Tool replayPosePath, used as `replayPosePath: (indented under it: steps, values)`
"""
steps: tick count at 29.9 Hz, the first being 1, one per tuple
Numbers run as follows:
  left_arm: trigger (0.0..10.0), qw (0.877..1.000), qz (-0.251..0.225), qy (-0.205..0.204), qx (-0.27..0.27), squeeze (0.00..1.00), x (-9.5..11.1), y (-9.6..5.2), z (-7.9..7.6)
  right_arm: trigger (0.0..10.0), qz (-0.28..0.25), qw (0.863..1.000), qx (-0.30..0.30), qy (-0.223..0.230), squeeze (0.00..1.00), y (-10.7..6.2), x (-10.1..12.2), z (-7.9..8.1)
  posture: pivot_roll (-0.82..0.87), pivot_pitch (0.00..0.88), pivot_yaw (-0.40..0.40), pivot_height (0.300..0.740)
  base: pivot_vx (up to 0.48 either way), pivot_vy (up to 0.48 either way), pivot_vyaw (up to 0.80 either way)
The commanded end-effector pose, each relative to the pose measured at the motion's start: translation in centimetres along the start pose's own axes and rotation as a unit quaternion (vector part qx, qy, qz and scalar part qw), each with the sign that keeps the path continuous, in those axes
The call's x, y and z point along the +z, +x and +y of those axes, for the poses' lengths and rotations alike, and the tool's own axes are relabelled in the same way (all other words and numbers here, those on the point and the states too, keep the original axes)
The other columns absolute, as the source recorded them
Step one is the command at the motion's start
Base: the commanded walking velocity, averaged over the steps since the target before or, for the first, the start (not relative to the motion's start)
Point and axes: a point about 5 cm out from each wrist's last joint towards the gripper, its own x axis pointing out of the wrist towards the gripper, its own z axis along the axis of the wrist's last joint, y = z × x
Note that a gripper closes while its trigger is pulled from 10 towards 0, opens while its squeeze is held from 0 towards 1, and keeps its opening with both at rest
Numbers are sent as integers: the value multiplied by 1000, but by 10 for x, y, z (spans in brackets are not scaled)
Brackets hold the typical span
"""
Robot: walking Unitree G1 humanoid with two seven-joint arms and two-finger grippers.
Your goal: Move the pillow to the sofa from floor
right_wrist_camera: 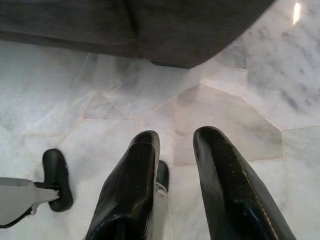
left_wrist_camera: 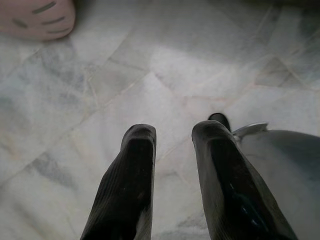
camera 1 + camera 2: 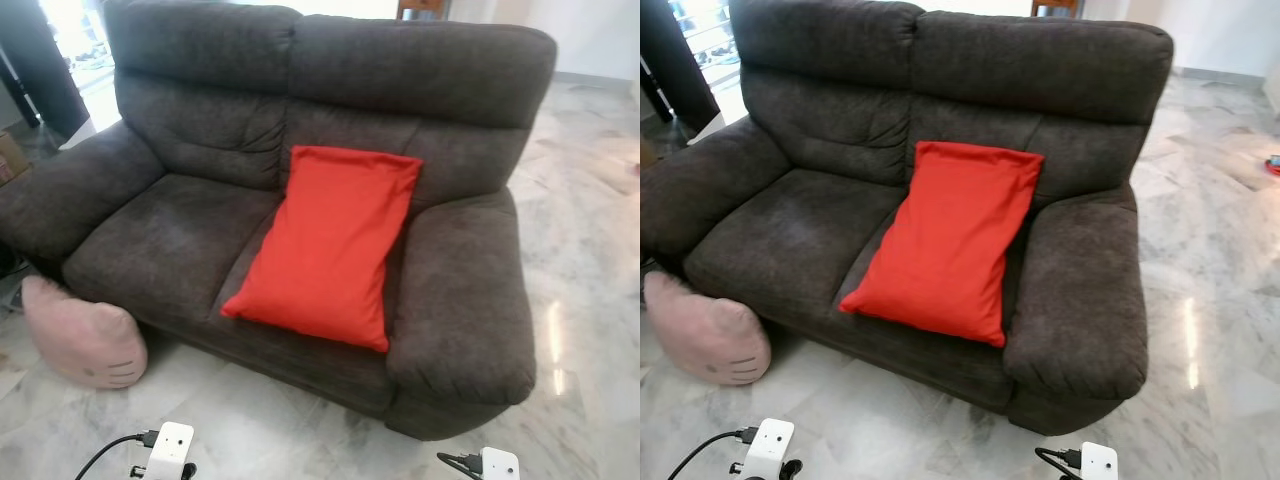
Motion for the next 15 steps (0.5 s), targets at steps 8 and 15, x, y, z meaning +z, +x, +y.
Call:
replayPosePath:
  steps: [8, 15]
  values:
    - [10000, 1000, 2, -4, 8, 0, -2, 0, 2, 10000, 0, 1000, 2, 2, 0, 0, 0, 1, 78, 34, -9, 740, 0, 295, 0]
    - [10000, 1000, 1, -5, 6, 0, -1, 0, 2, 10000, 0, 1000, 3, 0, 0, 0, 0, 0, 76, 33, -10, 740, 0, 289, 0]
